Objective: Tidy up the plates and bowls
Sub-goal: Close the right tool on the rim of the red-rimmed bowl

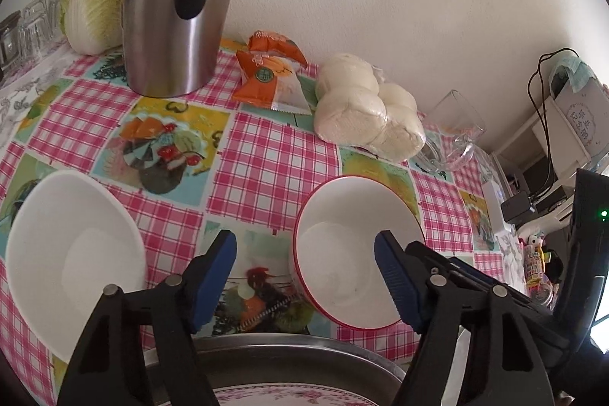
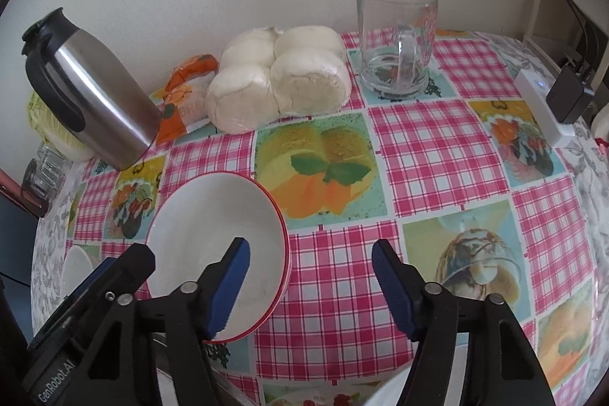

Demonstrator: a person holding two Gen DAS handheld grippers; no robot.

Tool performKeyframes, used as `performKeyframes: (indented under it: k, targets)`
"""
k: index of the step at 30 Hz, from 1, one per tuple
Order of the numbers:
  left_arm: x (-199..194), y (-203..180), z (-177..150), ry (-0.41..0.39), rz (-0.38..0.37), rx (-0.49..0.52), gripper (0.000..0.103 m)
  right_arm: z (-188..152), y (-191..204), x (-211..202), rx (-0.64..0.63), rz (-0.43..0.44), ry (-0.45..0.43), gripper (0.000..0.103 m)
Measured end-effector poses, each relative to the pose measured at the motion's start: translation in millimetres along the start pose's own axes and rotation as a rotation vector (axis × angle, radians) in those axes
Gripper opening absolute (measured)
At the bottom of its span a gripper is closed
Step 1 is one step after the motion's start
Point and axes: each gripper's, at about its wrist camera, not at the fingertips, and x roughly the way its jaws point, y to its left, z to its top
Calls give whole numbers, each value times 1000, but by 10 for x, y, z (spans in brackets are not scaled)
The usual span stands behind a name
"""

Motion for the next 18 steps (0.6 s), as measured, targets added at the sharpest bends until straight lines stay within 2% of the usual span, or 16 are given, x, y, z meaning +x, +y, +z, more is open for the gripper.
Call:
performKeyframes:
  k: [5,9,10,14,15,18]
  targets:
    - [138,-12,-28,56,18,-3,57,-27,35,125,-9,3,34,52]
    - [238,1,-61,100,-6,-18,47,-51,59,236,-6,20,73,37]
    - [259,3,-71,110,-9,-23,42,-57,64,263,-3,27,82,32]
    - [296,-21,-92,127,-1,-4,24,-94,116,331,-5,45,93,23]
    - [299,-23,-94,124,6,0,22,-104,143,341,-15,48,94,18]
    - [306,-5,-92,120,12,8,21,-116,175,346,-23,34,83,17]
